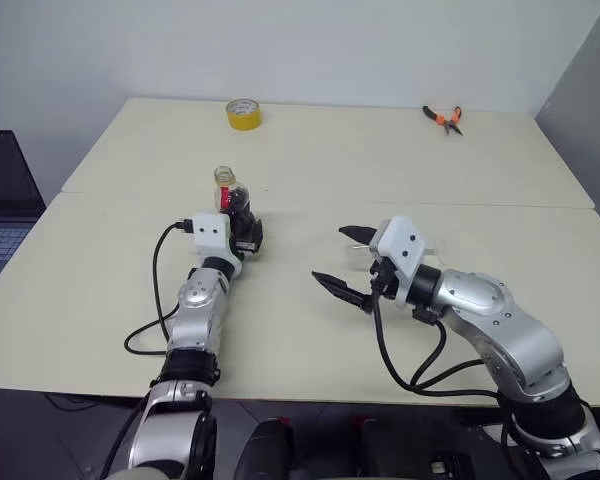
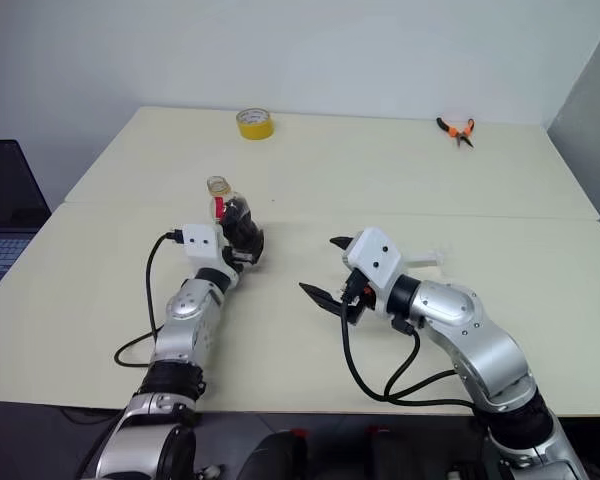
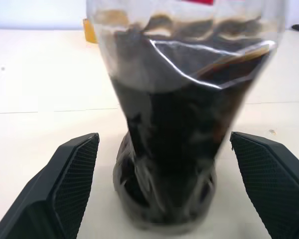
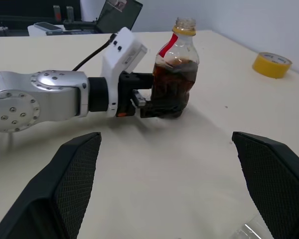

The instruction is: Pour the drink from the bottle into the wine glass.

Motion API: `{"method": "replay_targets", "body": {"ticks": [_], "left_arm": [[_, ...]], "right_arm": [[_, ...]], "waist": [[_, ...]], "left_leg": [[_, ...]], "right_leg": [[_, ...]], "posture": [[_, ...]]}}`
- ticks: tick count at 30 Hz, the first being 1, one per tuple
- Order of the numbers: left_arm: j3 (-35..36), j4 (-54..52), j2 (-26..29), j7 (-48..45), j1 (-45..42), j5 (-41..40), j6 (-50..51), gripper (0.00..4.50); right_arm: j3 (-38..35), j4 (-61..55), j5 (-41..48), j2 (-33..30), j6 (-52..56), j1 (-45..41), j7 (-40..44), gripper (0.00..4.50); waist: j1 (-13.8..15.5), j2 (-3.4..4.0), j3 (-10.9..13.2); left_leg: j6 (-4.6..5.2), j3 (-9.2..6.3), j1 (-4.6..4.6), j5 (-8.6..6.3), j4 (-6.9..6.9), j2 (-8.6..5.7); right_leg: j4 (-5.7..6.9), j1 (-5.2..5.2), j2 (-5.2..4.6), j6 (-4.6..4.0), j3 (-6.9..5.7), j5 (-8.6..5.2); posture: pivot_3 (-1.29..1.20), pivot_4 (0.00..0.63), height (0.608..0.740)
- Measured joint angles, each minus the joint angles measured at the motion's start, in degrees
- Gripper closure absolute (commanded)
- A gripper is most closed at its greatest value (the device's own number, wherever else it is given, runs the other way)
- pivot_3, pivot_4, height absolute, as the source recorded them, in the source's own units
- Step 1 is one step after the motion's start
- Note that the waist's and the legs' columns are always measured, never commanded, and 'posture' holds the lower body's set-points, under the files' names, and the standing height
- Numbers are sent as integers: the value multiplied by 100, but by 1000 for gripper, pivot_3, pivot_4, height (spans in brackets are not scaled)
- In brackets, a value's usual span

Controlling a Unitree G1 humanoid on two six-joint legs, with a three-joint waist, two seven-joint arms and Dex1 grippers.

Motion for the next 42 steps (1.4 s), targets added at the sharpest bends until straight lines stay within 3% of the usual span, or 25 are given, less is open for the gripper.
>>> {"method": "replay_targets", "body": {"ticks": [9,13,18,25,33,39,42], "left_arm": [[-135,-2235,531,-733,1724,-345,1182,25],[-273,-2731,963,-1206,2253,-341,1248,25],[-748,-3230,993,-1747,2169,-445,1256,25],[-1101,-3216,1451,-2934,1271,-732,1265,25],[-1279,-2720,1808,-4097,658,-888,1183,25],[-1278,-2426,1737,-4195,510,-861,991,25],[-1276,-2381,1690,-4189,451,-854,942,0]], "right_arm": [[-744,-567,-15,-478,-5,1037,-144,0],[-1056,-436,-862,-981,-415,1606,-482,0],[-767,-78,-2122,-1352,-835,1393,-844,0],[574,1028,-4290,-1970,-1659,683,-870,0],[1121,2188,-5721,-1595,-2119,273,-1038,0],[1114,2646,-6110,-1325,-2221,96,-1193,0],[1112,2863,-6292,-1190,-2246,-69,-1280,578]], "waist": [[0,1,-1],[5,2,0],[6,2,-1],[-6,3,0],[-15,3,-1],[-15,3,-1],[-18,3,-1]], "left_leg": [[2,3,9,-1,-3,3],[3,7,9,-2,-3,-1],[2,7,12,-1,-7,1],[2,12,14,0,-8,4],[-5,26,11,3,-4,3],[0,25,11,0,-4,4],[1,25,12,0,-3,4]], "right_leg": [[6,4,2,-1,5,-1],[0,6,-1,-1,9,-1],[1,6,3,-1,8,-1],[3,2,8,-2,11,-2],[-2,1,7,-1,26,-2],[3,-2,8,-2,26,-2],[4,-2,7,-2,26,-2]], "posture": [[0,150,740],[0,150,740],[0,150,740],[0,150,740],[0,150,740],[0,150,740],[0,150,740]]}}
